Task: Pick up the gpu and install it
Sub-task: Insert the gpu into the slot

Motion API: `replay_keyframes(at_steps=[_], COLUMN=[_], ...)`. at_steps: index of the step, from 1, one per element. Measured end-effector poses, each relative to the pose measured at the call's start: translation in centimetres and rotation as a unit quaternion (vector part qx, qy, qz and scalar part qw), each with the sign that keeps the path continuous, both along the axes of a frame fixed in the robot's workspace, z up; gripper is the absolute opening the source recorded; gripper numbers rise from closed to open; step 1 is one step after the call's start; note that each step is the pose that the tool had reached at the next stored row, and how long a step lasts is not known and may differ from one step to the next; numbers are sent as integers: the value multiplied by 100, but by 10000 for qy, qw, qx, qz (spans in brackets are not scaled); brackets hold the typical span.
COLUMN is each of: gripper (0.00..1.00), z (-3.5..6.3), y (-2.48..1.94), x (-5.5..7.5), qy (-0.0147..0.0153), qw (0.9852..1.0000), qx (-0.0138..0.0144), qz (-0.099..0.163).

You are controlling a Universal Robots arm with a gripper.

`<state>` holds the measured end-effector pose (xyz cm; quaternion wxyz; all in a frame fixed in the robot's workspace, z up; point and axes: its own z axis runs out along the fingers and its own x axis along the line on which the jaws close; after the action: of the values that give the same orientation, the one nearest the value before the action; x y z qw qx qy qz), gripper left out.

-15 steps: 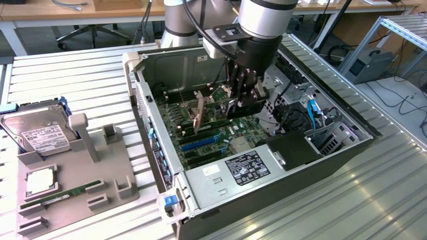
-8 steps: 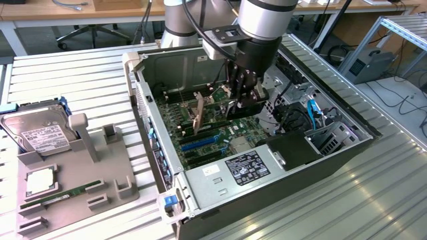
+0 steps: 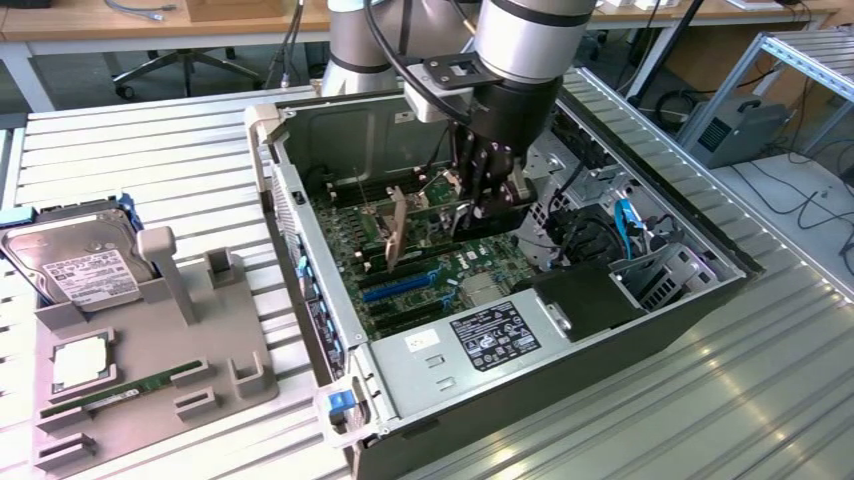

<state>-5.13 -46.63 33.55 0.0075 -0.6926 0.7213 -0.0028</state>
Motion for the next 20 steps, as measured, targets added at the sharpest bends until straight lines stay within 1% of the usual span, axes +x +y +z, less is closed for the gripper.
replay_keyframes(at_steps=[20], gripper=[27], z=[-32], y=[-26], x=[-26], qy=[0], qw=[10000], qx=[0], qz=[0])
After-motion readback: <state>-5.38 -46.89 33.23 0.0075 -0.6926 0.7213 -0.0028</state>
